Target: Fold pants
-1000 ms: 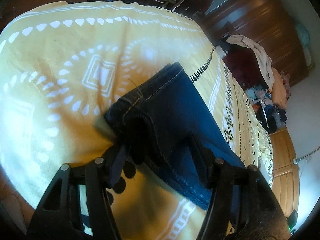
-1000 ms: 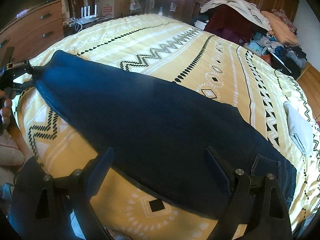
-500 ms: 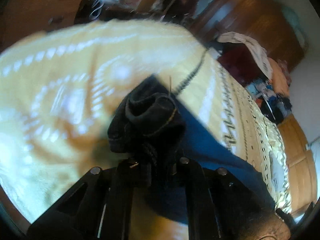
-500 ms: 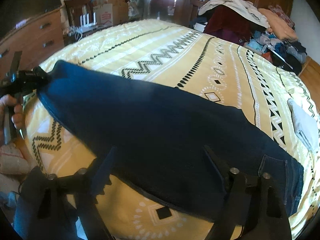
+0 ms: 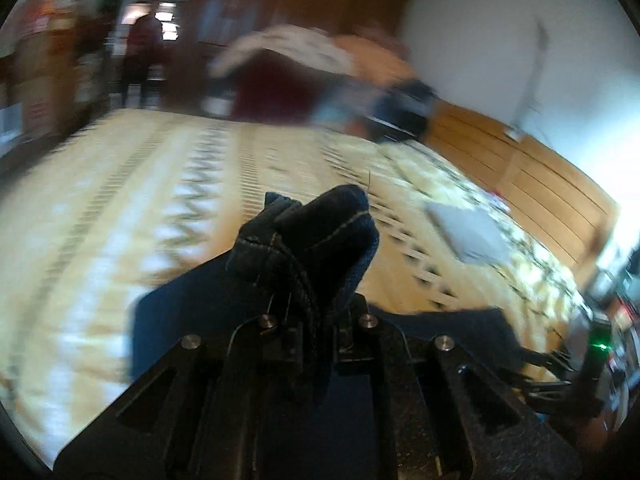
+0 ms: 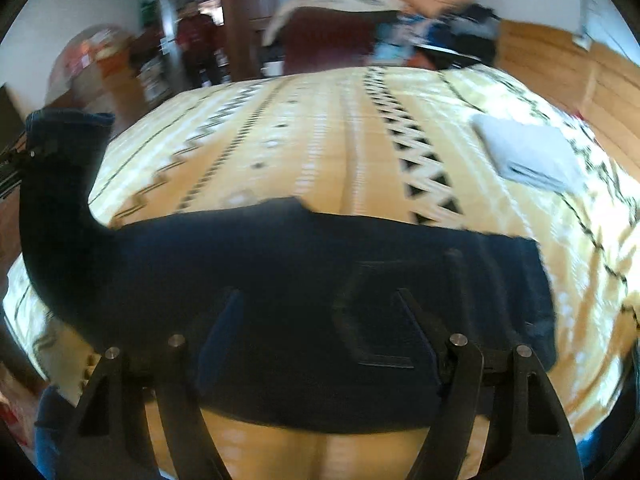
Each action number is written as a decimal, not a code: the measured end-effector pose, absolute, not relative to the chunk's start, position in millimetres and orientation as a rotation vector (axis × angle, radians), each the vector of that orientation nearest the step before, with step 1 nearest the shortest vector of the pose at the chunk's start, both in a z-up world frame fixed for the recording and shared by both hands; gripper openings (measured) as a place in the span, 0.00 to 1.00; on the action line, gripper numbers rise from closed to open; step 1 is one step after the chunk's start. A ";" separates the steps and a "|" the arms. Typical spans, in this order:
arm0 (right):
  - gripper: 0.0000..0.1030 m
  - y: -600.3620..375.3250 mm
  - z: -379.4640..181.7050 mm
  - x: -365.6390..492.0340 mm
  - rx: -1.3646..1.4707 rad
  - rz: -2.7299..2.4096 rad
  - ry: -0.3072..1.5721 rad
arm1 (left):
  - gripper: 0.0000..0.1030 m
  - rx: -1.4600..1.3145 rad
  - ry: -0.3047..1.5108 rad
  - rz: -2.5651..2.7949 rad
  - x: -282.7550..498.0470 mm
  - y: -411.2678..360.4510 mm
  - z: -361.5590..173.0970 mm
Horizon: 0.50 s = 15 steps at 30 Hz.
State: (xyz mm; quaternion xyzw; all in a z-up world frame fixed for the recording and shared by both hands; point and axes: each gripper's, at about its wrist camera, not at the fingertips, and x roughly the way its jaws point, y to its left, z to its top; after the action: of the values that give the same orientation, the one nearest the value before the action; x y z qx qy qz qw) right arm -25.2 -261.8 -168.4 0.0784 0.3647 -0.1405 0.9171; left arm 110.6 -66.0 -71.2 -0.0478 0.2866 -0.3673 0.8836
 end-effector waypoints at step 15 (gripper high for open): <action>0.79 -350.9 -208.5 -66.8 0.228 -0.250 0.773 | 0.51 0.469 0.760 -0.902 8.4 -182.1 -218.0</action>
State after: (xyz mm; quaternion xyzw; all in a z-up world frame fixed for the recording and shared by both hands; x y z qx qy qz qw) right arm -66.8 -350.9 -208.5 0.1106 0.3750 -0.1213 0.9124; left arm 8.4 -182.1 -218.0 0.2193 0.3551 -0.4211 0.8053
